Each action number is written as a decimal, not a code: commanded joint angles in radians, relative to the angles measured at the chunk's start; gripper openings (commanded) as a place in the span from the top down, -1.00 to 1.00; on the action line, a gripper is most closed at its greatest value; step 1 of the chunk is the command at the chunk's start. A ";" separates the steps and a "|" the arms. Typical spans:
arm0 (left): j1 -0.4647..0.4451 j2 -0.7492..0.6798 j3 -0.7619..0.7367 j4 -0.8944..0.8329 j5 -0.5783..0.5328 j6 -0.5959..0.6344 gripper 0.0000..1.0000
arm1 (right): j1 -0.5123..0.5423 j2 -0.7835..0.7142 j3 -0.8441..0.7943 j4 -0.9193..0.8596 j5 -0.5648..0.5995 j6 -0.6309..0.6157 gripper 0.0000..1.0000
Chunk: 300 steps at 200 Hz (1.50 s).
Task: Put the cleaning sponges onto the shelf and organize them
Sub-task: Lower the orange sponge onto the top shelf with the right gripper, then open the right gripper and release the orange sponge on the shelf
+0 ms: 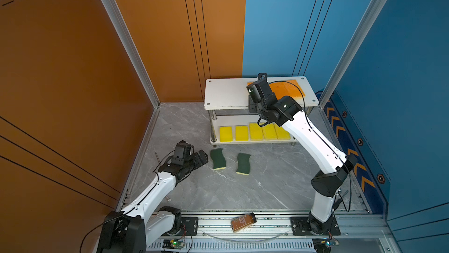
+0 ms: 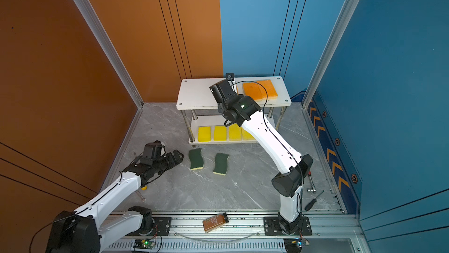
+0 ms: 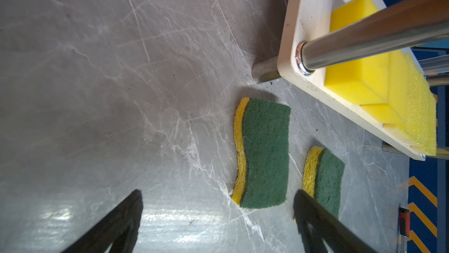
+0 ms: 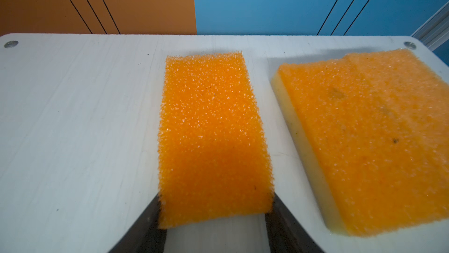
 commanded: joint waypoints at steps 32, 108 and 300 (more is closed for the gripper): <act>-0.004 -0.006 -0.009 -0.003 0.000 0.002 -0.96 | -0.004 -0.061 -0.067 -0.053 0.052 0.038 -0.19; -0.006 -0.003 -0.006 0.000 0.000 0.001 -0.96 | -0.016 -0.095 -0.100 -0.045 0.044 0.047 -0.20; -0.012 0.000 -0.009 0.000 -0.010 -0.004 -0.96 | -0.060 -0.114 -0.153 0.002 -0.038 0.027 -0.29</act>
